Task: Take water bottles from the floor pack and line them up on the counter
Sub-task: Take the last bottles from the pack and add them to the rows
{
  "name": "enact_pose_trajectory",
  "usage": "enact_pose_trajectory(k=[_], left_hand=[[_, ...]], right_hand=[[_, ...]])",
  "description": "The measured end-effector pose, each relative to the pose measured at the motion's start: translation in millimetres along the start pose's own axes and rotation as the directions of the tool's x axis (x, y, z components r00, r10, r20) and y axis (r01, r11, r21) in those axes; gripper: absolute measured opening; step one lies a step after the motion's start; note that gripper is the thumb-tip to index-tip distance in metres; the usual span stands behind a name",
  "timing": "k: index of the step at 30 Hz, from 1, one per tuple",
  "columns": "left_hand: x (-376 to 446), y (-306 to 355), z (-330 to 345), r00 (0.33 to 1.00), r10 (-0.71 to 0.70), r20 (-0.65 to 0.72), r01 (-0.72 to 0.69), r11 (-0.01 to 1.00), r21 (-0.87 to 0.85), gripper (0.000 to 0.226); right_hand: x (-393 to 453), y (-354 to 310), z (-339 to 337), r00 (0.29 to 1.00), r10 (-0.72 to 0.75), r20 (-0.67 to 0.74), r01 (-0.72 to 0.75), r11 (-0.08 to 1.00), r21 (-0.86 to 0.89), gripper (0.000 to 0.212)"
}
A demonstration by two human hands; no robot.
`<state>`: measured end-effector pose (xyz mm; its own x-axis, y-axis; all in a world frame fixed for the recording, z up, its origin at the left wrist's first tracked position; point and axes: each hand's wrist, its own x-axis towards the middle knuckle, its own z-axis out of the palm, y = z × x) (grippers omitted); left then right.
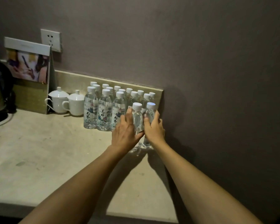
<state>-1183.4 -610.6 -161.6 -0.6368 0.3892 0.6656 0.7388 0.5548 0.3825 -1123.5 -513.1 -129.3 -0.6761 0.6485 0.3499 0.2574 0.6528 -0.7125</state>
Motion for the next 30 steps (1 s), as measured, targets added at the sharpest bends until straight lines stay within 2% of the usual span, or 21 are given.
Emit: enact_pose_trajectory(k=[2, 4, 5, 7, 9, 13, 19, 22, 25, 30], left_hand=[[-1, -6, 1, 0.997, -0.019, 0.07, 0.026, 0.995, -0.097, 0.109], [-3, -20, 3, 0.966, -0.071, 0.25, 0.136, 0.958, -0.253, 0.115], [-6, -28, 6, 0.939, -0.071, 0.337, 0.19, 0.922, -0.338, 0.109], [-14, -40, 10, 0.91, -0.071, 0.409, 0.245, 0.888, -0.389, 0.075], [-17, -40, 11, 0.913, -0.112, 0.392, 0.255, 0.907, -0.335, 0.056], [-10, -36, 12, 0.918, -0.177, 0.356, 0.272, 0.932, -0.238, 0.058], [-4, -31, 25, 0.922, -0.294, 0.251, 0.32, 0.945, -0.069, 0.058], [-3, -30, 29, 0.928, -0.324, 0.183, 0.35, 0.928, -0.131, 0.058], [-1, -26, 36, 0.928, -0.357, 0.11, 0.371, 0.914, -0.162, 0.054], [12, -24, 41, 0.925, -0.372, 0.073, 0.378, 0.921, -0.091, 0.051]], right_hand=[[-2, 2, -2, 0.999, -0.005, 0.046, -0.001, 0.99, 0.139, 0.064], [-3, 11, -2, 0.992, 0.06, 0.11, -0.087, 0.959, 0.271, 0.071], [-6, 18, -1, 0.984, 0.08, 0.159, -0.123, 0.95, 0.286, 0.07], [-13, 31, 5, 0.968, 0.093, 0.233, -0.149, 0.96, 0.238, 0.056], [-19, 41, 12, 0.973, 0.082, 0.214, -0.123, 0.975, 0.187, 0.052], [-17, 44, 19, 0.99, 0.083, 0.111, -0.097, 0.987, 0.128, 0.059], [-4, 43, 20, 0.988, 0.098, 0.12, -0.096, 0.995, -0.017, 0.079], [2, 46, 25, 0.98, 0.093, 0.175, -0.1, 0.995, 0.029, 0.062], [8, 53, 29, 0.983, 0.101, 0.155, -0.107, 0.994, 0.031, 0.042], [20, 49, 34, 0.991, 0.065, 0.116, -0.065, 0.998, -0.006, 0.053]])
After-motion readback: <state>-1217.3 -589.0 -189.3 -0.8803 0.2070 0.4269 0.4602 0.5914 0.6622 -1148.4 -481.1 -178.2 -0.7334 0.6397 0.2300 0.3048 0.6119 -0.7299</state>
